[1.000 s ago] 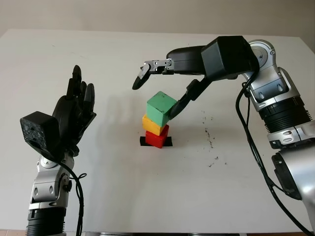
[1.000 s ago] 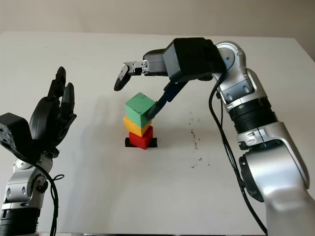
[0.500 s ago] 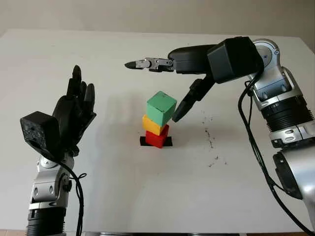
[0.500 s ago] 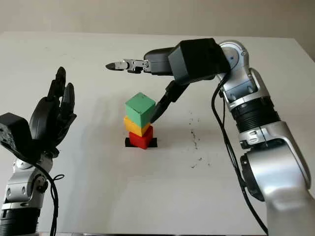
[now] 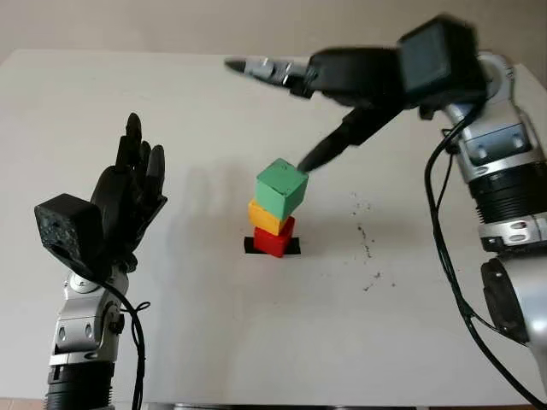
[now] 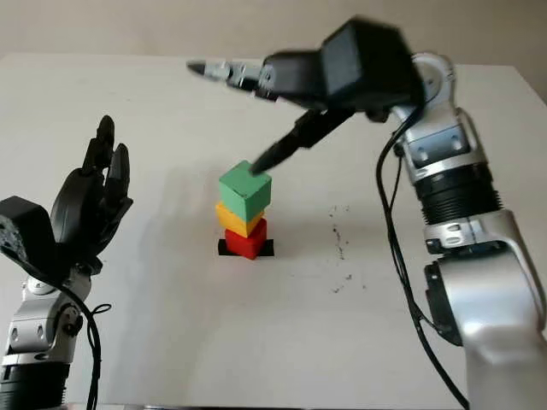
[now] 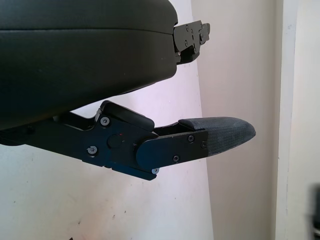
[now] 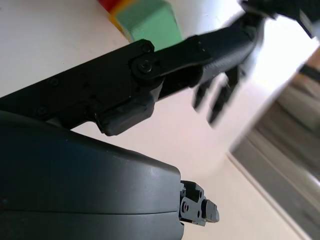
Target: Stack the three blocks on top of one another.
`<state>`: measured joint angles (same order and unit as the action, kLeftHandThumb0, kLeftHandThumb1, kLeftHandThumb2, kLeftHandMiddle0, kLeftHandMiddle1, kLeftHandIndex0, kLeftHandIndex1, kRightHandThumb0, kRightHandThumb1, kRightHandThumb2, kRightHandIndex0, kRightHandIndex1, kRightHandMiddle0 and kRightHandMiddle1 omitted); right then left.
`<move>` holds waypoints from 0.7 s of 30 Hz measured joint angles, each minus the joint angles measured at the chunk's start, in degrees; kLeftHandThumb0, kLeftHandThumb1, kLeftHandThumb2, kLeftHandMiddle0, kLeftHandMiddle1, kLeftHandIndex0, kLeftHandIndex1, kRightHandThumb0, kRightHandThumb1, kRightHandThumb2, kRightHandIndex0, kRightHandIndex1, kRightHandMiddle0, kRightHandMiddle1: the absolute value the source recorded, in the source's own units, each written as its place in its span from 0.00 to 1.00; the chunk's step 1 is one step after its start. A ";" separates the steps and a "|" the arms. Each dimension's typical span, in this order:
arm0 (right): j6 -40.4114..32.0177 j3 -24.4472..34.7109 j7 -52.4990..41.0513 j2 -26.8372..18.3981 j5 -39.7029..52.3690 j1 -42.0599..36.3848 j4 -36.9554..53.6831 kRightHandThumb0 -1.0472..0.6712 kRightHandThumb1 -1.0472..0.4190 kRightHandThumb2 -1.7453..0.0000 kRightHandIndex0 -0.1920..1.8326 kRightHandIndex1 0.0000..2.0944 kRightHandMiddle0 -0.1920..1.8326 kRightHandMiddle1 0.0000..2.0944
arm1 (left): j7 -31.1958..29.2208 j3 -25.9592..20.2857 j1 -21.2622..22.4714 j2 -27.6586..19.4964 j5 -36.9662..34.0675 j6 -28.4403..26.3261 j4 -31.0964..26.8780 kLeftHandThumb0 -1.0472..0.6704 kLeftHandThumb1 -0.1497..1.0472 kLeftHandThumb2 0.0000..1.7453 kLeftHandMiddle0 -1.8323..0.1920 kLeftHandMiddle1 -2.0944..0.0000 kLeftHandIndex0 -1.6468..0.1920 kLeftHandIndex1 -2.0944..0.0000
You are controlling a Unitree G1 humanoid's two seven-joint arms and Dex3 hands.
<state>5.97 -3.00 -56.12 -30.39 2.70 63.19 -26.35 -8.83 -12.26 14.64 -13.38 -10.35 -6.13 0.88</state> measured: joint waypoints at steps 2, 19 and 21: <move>3.13 3.60 3.15 -0.86 1.89 -2.88 1.38 0.05 0.00 0.65 0.00 0.00 0.00 0.00 | -0.18 -0.02 -0.06 0.00 -0.02 -0.01 0.00 0.15 1.00 0.35 1.00 1.00 1.00 1.00; -1.05 13.36 27.17 7.95 9.00 -36.45 12.56 0.13 0.00 0.63 0.00 0.00 0.00 0.00 | -1.28 -0.03 -0.29 0.00 -0.56 2.30 0.42 0.14 1.00 0.35 1.00 1.00 1.00 1.00; -1.07 12.47 29.77 10.72 8.70 -38.73 12.76 0.13 0.00 0.62 0.00 0.00 0.00 0.00 | -1.09 0.04 -0.27 0.12 -0.53 2.92 0.46 0.14 1.00 0.36 1.00 1.00 1.00 1.00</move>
<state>4.90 9.47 -26.35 -19.68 11.39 24.46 -13.59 -9.92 -12.23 14.37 -13.25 -10.88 -3.21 1.34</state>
